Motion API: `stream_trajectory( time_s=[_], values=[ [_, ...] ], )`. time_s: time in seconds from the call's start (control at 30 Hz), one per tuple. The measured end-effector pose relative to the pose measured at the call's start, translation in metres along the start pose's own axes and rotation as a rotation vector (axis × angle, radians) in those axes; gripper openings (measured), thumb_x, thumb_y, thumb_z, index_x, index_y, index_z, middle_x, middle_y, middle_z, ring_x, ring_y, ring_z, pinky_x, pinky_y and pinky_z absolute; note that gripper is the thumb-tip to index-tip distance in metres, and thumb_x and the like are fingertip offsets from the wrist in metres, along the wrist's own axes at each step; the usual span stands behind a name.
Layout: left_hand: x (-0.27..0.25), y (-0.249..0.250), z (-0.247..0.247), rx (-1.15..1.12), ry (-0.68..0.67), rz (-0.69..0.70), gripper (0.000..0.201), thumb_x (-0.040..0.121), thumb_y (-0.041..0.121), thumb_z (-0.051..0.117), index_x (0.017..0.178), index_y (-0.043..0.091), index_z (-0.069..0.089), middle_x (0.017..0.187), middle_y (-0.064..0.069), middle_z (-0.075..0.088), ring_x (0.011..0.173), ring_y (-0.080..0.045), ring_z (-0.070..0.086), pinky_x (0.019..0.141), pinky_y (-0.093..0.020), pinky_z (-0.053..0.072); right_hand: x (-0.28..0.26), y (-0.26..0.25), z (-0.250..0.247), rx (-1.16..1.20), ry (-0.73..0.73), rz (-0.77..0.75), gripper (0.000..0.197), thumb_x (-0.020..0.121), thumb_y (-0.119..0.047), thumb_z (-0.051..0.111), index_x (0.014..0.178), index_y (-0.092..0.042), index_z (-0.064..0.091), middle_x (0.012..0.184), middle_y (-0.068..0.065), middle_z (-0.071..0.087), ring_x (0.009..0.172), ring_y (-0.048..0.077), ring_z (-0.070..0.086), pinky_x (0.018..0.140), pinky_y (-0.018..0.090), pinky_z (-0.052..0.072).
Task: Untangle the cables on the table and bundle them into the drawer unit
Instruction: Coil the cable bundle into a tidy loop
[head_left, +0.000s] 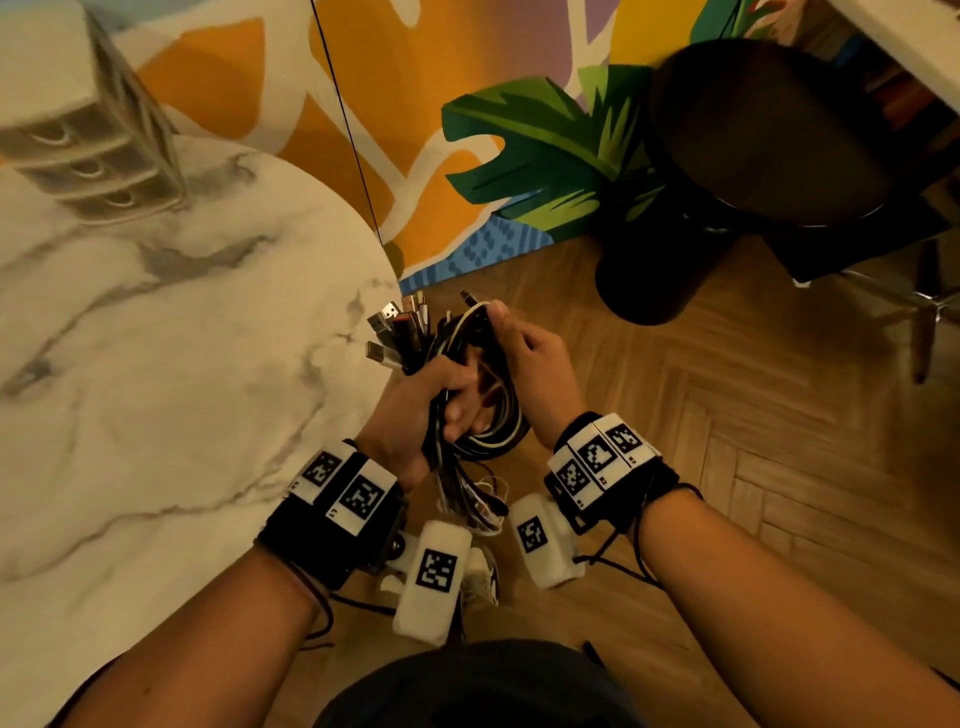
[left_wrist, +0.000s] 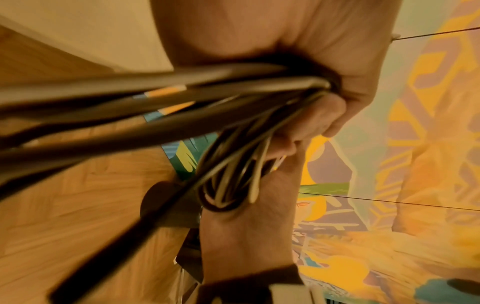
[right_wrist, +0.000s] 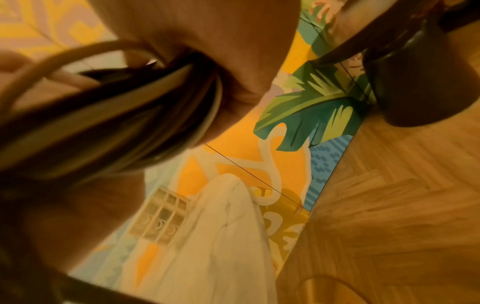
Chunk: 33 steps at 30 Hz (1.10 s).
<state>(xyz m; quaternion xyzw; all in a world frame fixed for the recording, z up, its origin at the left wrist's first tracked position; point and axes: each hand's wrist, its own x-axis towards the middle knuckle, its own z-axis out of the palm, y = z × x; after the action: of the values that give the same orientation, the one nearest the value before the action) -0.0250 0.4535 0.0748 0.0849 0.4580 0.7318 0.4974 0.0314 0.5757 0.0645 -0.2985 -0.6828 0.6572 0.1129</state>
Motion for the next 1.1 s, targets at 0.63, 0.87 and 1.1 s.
stream_trajectory(
  time_s=[0.63,0.87,1.1],
  values=[
    [0.002,-0.006,-0.010,0.090,0.190,-0.039,0.032,0.076,0.023,0.054,0.044,0.018,0.047,0.038,0.002,0.033,0.034,-0.013,0.028,0.046,-0.027,0.034,0.003,-0.009,0.001,0.141,-0.090,0.262,0.046,0.098,-0.046,0.037,0.074,-0.016,0.062,0.047,-0.007,0.056,0.038,0.004,0.048,0.044,0.021,0.038],
    [0.006,-0.003,-0.006,0.098,0.276,0.065,0.039,0.089,0.011,0.049,0.051,0.018,0.054,0.042,0.001,0.040,0.035,-0.012,0.033,0.047,-0.027,0.039,-0.003,0.012,-0.004,0.179,-0.142,0.082,0.028,0.093,-0.031,0.055,0.116,-0.015,0.059,0.104,0.010,0.068,0.089,0.020,0.067,0.080,0.031,0.055],
    [0.007,0.001,-0.002,-0.101,0.062,0.046,0.017,0.082,0.014,0.044,0.066,0.012,0.038,0.036,0.005,0.035,0.028,-0.007,0.030,0.043,-0.023,0.040,-0.008,0.035,-0.008,0.410,-0.203,0.199,0.017,0.093,-0.017,0.055,0.107,-0.012,0.063,0.073,0.005,0.063,0.068,0.017,0.061,0.069,0.031,0.052]
  ],
)
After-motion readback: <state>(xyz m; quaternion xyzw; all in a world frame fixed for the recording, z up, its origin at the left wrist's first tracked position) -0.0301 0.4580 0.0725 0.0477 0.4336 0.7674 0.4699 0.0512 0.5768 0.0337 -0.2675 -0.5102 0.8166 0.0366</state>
